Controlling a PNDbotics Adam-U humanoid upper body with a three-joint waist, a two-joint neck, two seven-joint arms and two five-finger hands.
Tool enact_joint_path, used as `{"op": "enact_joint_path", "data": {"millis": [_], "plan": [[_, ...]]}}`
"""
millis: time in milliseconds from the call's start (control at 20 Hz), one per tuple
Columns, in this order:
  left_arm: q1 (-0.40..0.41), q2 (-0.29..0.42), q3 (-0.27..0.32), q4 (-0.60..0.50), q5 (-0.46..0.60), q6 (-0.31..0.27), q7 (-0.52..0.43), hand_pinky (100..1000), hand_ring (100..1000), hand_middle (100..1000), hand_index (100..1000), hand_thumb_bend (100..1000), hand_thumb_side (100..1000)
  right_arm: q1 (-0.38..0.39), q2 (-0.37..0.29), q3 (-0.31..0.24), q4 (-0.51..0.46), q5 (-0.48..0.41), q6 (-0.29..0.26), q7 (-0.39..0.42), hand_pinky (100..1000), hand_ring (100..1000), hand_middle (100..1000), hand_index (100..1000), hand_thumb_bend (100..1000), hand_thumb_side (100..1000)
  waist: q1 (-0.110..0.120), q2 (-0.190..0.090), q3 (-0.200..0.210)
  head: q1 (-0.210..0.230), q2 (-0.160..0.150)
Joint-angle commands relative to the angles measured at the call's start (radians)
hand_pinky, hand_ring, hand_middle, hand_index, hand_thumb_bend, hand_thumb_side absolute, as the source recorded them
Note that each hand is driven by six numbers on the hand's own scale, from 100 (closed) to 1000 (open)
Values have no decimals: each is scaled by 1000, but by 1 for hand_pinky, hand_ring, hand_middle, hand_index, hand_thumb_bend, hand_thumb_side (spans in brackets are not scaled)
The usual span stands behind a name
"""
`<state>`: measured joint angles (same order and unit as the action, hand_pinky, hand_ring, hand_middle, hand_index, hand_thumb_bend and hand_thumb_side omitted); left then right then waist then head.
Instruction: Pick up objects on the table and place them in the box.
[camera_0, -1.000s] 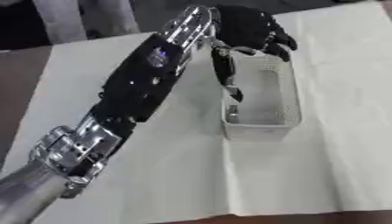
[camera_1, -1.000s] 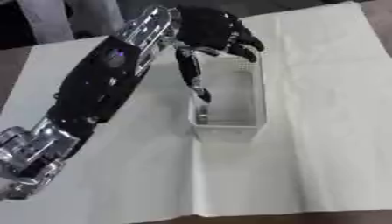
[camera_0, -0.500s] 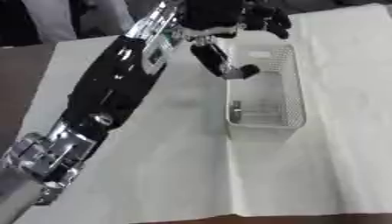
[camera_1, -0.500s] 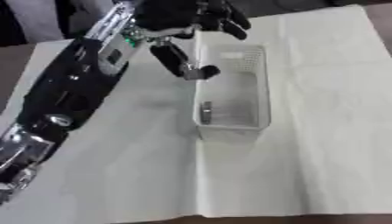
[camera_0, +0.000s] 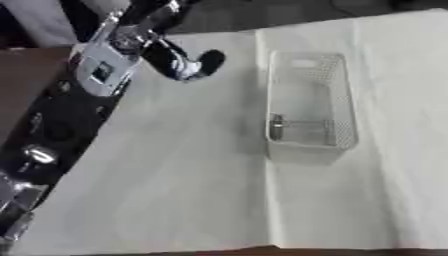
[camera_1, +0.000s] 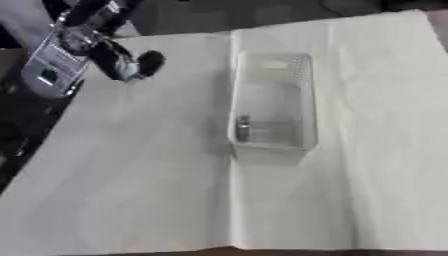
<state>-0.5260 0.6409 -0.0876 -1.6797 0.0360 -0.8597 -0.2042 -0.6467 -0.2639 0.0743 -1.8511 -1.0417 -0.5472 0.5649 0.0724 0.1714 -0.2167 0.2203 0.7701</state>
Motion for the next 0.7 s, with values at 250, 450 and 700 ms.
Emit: {"op": "enact_joint_path", "data": {"millis": [250,450,700], "plan": [[210,13,177,-190,339,138,-63,704,844,827,903,100,849,-26,-14,10,-16,-2,-347,342,748,828,892,899,100,868,-12,-1,52,-17,0],[308,-70,215,-226,455,235,-132,671,829,814,902,119,896,-23,-18,20,-20,7,-339,342,748,831,893,896,100,869,-13,5,88,-38,0],[344,-198,247,-249,528,349,-156,644,811,801,897,158,907,-21,-30,26,-28,17,-334,342,748,833,894,894,100,870,-15,18,110,-51,0]]}}
